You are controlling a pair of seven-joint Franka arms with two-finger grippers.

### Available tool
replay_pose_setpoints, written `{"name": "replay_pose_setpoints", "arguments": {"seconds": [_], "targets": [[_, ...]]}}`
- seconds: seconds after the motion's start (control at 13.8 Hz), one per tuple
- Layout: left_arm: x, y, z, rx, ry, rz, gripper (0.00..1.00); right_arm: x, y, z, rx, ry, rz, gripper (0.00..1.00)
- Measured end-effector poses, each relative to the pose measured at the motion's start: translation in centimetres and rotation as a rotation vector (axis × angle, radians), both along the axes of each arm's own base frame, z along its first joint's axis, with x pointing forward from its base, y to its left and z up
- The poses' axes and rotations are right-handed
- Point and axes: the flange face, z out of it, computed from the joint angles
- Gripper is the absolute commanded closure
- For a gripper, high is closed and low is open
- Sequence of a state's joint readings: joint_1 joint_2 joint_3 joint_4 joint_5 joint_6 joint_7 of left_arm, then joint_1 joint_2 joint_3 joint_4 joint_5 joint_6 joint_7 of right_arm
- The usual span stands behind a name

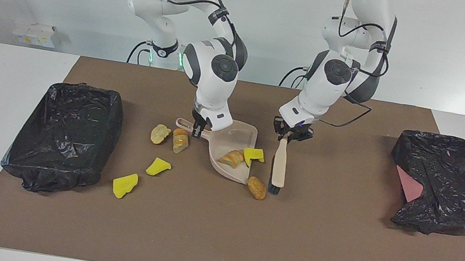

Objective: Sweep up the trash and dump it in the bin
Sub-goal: 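Sweep the remaining pieces into the dustpan with the left gripper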

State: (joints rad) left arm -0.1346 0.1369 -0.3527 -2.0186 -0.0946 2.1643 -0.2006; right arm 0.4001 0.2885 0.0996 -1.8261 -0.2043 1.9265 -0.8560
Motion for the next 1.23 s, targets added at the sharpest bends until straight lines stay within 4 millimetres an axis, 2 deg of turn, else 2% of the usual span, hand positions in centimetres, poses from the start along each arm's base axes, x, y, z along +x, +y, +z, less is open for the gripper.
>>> {"name": "replay_pose_setpoints", "arguments": {"seconds": [0.29,0.65,0.87,1.01,1.23], "targets": [[3.0,1.2,-2.9,0.021,0.011,-0.084,1.00,0.0,-0.1,0.0,0.000,0.000,-0.001,1.00],[3.8,1.4,-5.1,0.042,0.024,-0.301,1.00,0.0,-0.1,0.0,0.000,0.000,-0.002,1.00],[2.7,1.2,-5.3,0.051,0.096,-0.456,1.00,0.0,-0.1,0.0,0.000,0.000,-0.002,1.00],[1.5,0.2,-5.3,0.049,0.141,-0.493,1.00,0.1,-0.1,0.0,0.000,0.000,-0.002,1.00],[-2.7,-4.6,-5.1,0.001,0.213,-0.448,1.00,0.1,-0.2,0.0,-0.001,0.000,-0.003,1.00]]}}
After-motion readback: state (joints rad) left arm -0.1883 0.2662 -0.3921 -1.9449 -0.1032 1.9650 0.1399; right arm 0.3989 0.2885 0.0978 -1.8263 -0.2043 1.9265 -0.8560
